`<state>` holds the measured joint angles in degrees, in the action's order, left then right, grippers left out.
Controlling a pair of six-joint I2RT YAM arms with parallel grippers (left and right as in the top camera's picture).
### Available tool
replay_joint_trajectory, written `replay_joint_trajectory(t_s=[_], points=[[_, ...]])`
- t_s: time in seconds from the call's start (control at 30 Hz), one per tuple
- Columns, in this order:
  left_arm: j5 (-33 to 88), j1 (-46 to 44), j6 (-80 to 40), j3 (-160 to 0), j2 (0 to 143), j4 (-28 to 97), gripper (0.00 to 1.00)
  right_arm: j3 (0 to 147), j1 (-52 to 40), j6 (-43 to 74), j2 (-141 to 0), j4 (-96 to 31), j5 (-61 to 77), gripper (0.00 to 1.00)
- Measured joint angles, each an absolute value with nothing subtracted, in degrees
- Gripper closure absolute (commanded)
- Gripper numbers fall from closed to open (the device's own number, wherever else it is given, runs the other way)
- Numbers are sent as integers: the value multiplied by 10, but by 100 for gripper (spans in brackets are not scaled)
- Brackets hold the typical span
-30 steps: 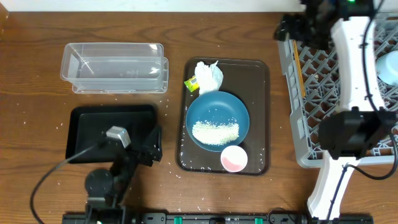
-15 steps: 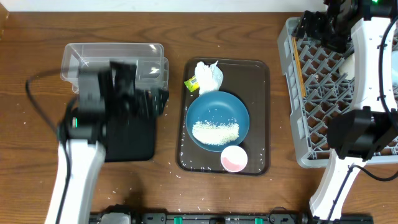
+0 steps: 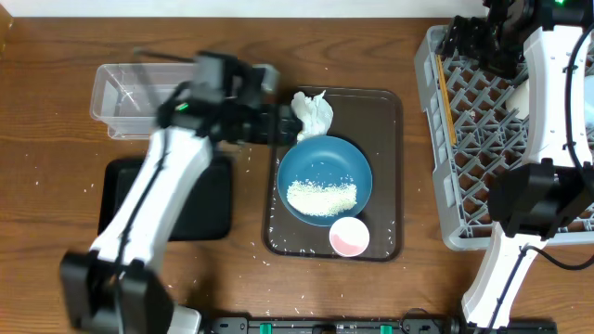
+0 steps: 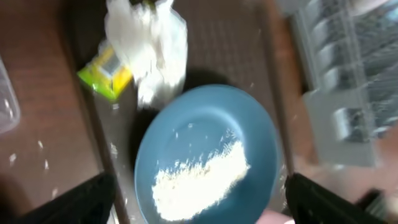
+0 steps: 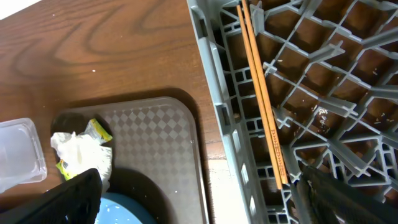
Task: Sort waste into correct bins and load items into the dishwasher rack
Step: 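Reach the left gripper to the tray and grasp the white tissue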
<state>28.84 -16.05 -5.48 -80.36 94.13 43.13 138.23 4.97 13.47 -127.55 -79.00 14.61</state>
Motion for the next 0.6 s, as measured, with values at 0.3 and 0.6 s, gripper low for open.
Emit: replay_joint_trajectory(t_s=[0.3, 0.6], points=[[150, -243, -14, -994, 1110, 526, 10, 1382, 50, 135, -1275, -790, 146, 1], [129, -258, -13, -994, 1184, 410, 10, 1382, 50, 135, -1275, -790, 146, 1]])
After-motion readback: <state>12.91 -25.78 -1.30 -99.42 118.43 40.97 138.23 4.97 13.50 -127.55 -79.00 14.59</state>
